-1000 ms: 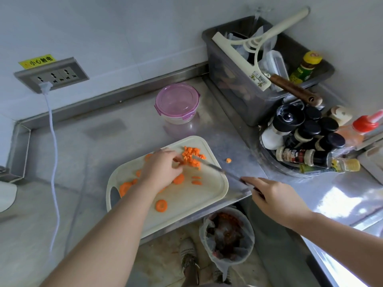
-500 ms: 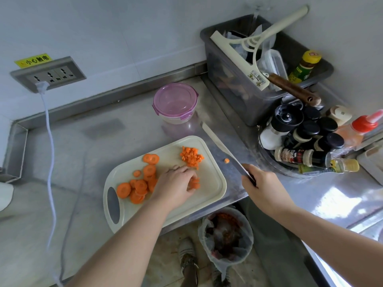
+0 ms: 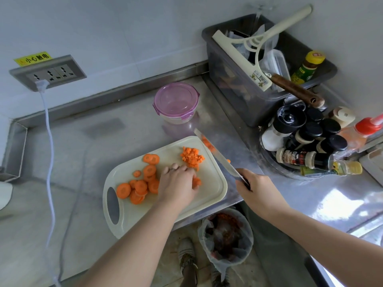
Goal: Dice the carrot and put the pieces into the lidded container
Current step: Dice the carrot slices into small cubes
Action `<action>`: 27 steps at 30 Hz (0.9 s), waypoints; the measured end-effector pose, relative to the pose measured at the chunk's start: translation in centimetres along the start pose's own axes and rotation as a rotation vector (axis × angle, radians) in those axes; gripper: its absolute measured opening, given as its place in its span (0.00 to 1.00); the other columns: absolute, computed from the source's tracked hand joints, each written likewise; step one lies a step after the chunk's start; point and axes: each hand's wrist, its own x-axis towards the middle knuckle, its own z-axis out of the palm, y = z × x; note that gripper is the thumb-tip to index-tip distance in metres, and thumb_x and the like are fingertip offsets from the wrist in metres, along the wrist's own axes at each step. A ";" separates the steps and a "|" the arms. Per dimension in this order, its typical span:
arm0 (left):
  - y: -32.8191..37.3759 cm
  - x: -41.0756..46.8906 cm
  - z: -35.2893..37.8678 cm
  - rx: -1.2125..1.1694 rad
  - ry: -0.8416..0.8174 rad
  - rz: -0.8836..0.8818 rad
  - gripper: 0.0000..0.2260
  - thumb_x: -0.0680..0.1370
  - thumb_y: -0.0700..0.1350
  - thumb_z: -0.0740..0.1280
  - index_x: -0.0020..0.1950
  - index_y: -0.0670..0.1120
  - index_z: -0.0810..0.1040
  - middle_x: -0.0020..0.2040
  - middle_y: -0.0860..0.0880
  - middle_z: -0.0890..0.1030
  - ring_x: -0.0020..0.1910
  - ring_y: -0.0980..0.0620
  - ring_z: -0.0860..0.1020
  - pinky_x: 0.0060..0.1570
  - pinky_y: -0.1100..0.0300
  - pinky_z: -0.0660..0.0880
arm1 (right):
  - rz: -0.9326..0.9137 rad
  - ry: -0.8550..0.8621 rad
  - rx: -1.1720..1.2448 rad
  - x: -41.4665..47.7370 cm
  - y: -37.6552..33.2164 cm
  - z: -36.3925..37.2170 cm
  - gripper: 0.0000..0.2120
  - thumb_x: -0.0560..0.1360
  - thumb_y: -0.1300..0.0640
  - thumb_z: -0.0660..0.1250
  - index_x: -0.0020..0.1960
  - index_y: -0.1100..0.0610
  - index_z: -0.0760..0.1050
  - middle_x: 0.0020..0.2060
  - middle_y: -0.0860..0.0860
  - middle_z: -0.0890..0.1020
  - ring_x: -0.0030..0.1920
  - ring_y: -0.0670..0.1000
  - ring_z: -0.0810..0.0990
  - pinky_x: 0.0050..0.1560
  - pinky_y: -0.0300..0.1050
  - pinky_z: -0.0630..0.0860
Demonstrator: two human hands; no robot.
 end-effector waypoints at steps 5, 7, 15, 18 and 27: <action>1.6 -0.8 0.6 -0.012 0.039 -0.182 0.12 0.76 0.55 0.62 0.57 0.54 0.76 0.55 0.54 0.79 0.59 0.50 0.70 0.55 0.54 0.62 | -0.023 -0.112 -0.049 -0.4 -1.0 1.0 0.13 0.79 0.58 0.56 0.60 0.49 0.75 0.28 0.46 0.74 0.27 0.46 0.70 0.29 0.40 0.65; 1.7 -1.0 0.6 -0.024 0.043 -0.212 0.13 0.76 0.57 0.62 0.57 0.54 0.76 0.55 0.54 0.78 0.59 0.49 0.70 0.55 0.54 0.62 | -0.024 -0.142 -0.103 -0.8 -1.3 1.4 0.11 0.80 0.57 0.55 0.54 0.49 0.75 0.29 0.47 0.73 0.28 0.48 0.70 0.29 0.41 0.63; 1.2 -1.7 0.8 -0.049 0.054 -0.289 0.16 0.74 0.58 0.61 0.57 0.54 0.78 0.55 0.53 0.76 0.58 0.48 0.69 0.53 0.54 0.63 | -0.018 -0.218 -0.288 -2.5 -1.9 2.4 0.10 0.82 0.54 0.51 0.55 0.50 0.71 0.31 0.46 0.73 0.30 0.48 0.72 0.32 0.44 0.69; 1.4 -1.6 0.7 -0.063 0.039 -0.303 0.14 0.74 0.57 0.62 0.55 0.53 0.78 0.55 0.52 0.75 0.58 0.47 0.69 0.53 0.54 0.63 | 0.002 -0.231 -0.289 -2.7 -2.2 2.5 0.11 0.82 0.54 0.51 0.56 0.51 0.71 0.32 0.47 0.74 0.33 0.50 0.75 0.36 0.46 0.73; 1.5 -1.0 0.9 -0.111 0.039 -0.315 0.15 0.75 0.57 0.61 0.58 0.55 0.76 0.56 0.53 0.74 0.59 0.48 0.69 0.54 0.53 0.62 | 0.053 -0.162 -0.241 -2.4 -1.8 2.3 0.10 0.82 0.55 0.52 0.54 0.52 0.72 0.31 0.46 0.73 0.30 0.47 0.72 0.29 0.40 0.65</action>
